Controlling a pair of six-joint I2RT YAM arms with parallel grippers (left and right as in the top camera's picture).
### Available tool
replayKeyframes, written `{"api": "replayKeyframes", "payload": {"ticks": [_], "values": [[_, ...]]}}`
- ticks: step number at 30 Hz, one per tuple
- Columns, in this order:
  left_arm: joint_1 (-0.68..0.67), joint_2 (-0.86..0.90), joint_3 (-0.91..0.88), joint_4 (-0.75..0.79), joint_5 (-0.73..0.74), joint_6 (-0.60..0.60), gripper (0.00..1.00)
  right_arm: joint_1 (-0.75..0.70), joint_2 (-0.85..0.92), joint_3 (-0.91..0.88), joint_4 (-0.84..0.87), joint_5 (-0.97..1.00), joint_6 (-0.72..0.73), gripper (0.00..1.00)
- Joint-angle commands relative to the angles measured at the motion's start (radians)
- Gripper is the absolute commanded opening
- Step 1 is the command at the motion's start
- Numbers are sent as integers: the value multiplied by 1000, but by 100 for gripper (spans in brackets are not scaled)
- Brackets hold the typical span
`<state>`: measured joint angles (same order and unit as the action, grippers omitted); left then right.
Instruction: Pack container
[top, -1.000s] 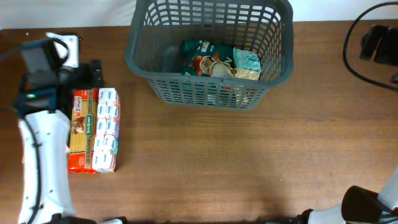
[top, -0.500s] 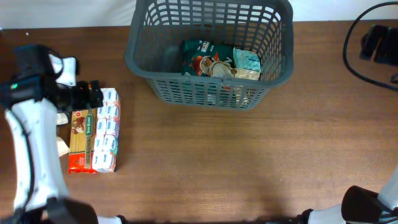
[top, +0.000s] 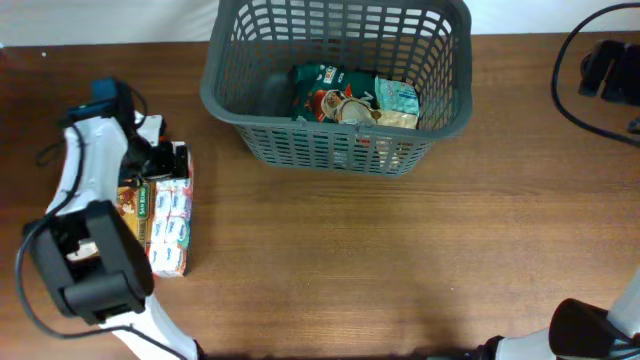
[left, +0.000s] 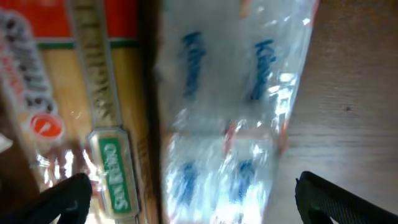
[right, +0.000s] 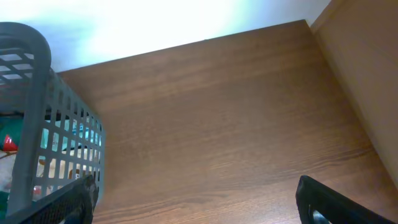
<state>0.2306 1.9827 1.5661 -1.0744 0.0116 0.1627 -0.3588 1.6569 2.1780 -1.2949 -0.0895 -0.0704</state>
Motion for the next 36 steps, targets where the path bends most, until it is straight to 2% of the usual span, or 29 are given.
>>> {"api": "replayKeyframes", "payload": {"ticks": [1,7,12,13,15,18,19,24,30,36], "values": [[-61,44,3,12,-84,36,99,-3,4,-3,0,-11,8,99],[-116,122,3,35,-114,-6,95,-3,4,-3,0,-11,8,99],[-118,174,3,39,-113,-69,74,-3,5,-3,0,-11,8,99],[-118,175,3,39,-112,-69,67,-3,5,-3,0,-11,8,99],[-119,175,3,42,-111,-69,47,-3,4,-3,0,-11,8,99],[-119,174,19,42,-111,-68,7,-3,5,-3,0,-11,8,99],[-118,171,31,34,-112,-68,2,-3,4,-3,0,-11,8,99],[-106,138,202,-50,-164,-57,2,-3,4,-3,0,-11,8,99],[-95,103,631,-207,-219,-3,2,-3,5,-3,0,-11,8,99],[-101,88,1032,-235,-217,118,2,-3,5,-3,0,-11,8,99]]}}
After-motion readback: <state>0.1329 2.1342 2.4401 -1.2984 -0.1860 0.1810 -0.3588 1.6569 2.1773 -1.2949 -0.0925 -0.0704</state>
